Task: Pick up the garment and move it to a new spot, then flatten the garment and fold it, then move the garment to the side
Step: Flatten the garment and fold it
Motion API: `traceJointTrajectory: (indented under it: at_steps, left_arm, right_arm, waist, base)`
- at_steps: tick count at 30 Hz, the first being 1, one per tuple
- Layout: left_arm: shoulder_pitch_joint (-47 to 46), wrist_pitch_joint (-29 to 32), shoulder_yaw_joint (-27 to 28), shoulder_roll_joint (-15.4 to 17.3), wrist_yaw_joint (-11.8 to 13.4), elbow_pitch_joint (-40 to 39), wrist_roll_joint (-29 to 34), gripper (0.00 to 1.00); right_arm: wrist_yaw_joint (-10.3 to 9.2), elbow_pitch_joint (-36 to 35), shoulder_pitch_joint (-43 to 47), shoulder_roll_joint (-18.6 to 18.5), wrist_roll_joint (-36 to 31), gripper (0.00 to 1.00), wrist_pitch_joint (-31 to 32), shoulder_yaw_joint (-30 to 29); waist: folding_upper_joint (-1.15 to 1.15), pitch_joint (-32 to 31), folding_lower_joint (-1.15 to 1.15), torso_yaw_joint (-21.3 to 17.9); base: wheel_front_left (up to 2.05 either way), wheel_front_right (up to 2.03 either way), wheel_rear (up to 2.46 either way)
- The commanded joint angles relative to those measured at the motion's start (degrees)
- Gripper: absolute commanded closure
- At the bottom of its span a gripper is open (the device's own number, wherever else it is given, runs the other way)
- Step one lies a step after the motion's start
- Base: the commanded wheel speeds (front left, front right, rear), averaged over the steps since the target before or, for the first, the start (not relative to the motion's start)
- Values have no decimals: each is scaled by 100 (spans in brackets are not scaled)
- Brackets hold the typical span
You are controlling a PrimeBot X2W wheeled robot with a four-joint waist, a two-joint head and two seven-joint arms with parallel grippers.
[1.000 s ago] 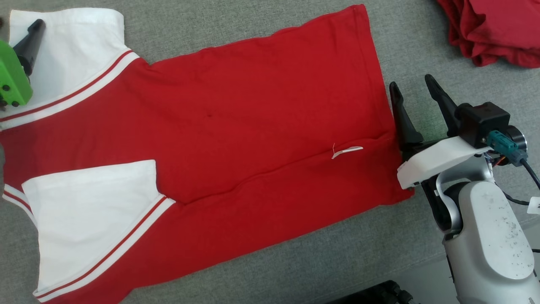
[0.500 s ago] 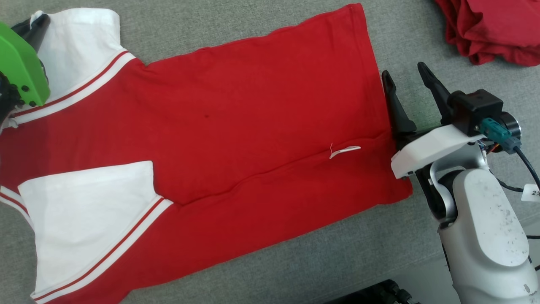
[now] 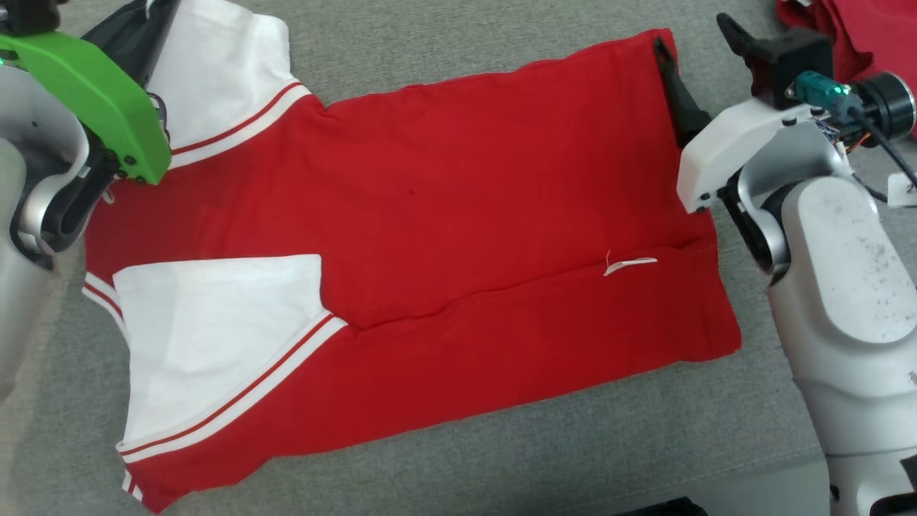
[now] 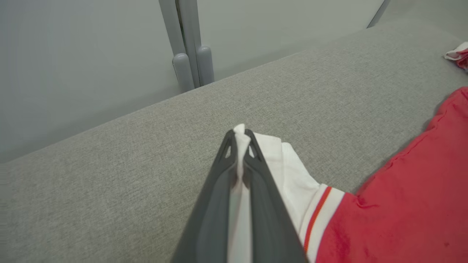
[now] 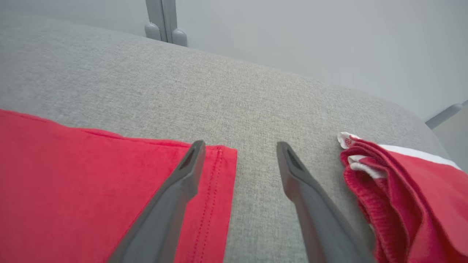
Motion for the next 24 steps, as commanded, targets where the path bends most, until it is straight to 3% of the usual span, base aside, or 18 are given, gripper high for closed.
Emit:
traceJointTrajectory:
  at_steps: [1, 9, 10, 12, 15, 24]
  left_arm:
    - [55, -117, -68, -8, 11, -117, -27, 100]
    - [164, -435, -255, -72, 11, -232, -91, 100]
    - [171, -468, -273, -69, 11, -222, -108, 100]
    - [187, -519, -308, -58, 11, -200, -125, 100]
    - [182, -590, -363, -27, 11, -143, -155, 100]
    - [-3, -945, -501, -54, 11, -2, -253, 100]
  right_arm:
    - [-8, 302, -213, -151, 74, 0, 244, 110]
    - [-8, 1099, -630, -436, 494, 0, 883, 337]
    - [-8, 1166, -628, -467, 567, 4, 966, 365]
    - [-8, 1228, -618, -501, 696, 62, 1058, 402]
    - [-8, 1247, -588, -542, 823, 100, 1060, 368]
    - [-8, 1364, -758, -428, 698, 100, 259, 125]
  waist:
    - [0, -111, 0, 326]
    - [0, -157, 0, 591]
    - [0, -168, 0, 604]
    - [0, -187, 0, 620]
    - [0, -218, 0, 629]
    - [0, -380, 0, 629]
  base:
    - [0, 0, 0]
    - [0, 0, 0]
    - [0, 0, 0]
    - [0, 0, 0]
    - [0, 0, 0]
    - [0, 0, 0]
